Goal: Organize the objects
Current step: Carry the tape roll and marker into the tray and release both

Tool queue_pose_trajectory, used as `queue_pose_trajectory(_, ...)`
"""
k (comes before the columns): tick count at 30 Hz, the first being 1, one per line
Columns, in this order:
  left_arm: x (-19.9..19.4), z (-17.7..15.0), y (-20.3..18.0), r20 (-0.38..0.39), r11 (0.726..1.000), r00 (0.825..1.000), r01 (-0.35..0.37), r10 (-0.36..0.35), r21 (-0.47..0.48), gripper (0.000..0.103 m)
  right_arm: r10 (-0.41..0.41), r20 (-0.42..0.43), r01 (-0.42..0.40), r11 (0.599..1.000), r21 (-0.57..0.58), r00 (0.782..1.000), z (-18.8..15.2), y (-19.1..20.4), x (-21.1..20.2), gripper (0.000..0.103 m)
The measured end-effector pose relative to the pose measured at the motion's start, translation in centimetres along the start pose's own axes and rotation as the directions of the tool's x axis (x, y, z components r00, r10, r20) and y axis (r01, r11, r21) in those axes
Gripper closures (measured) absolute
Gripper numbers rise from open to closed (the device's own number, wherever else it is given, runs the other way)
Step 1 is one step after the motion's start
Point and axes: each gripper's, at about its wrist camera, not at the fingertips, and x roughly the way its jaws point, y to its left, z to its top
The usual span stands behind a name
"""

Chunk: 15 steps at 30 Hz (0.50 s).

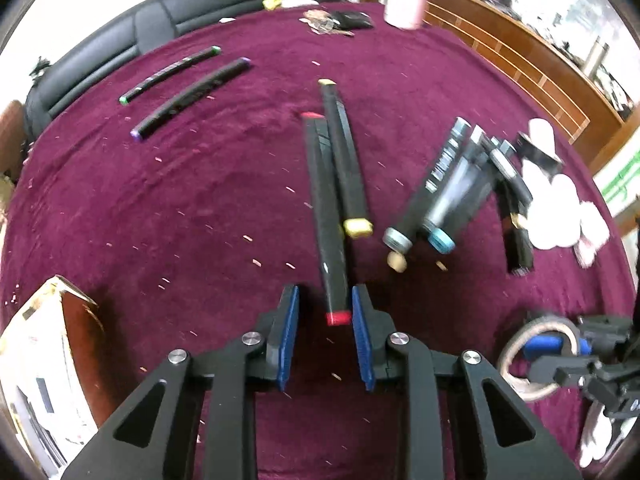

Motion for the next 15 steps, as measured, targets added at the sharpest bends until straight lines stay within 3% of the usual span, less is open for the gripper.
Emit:
queue_pose_trajectory(9,2.2,3.9,-0.1,0.031,0.997,0.997,-0.077,0.076,0.027,0.079,0.000,-0.008,0.000,1.000,0.013,1.000,0.3,0.0,0.8,0.086)
queue_pose_trajectory(13,3.1,4.9,-0.8,0.097,0.996,0.992,-0.084,0.083,0.010,0.073,-0.005,-0.011,0.005,1.000,0.022,1.000,0.5,-0.3,1.1,0.085)
queue_pose_trajectory(14,3.2,4.9,-1.4,0.112,0.993,0.988,-0.109,0.105,0.032,0.073,-0.010,-0.012,0.010,1.000,0.028,1.000,0.5,-0.4,1.2,0.085)
queue_pose_trajectory(15,3.1,4.7,-1.9,0.122,0.991,0.985,-0.126,0.119,0.054,0.081,-0.010,-0.013,0.010,0.999,0.032,1.000,0.6,-0.5,1.2,0.085)
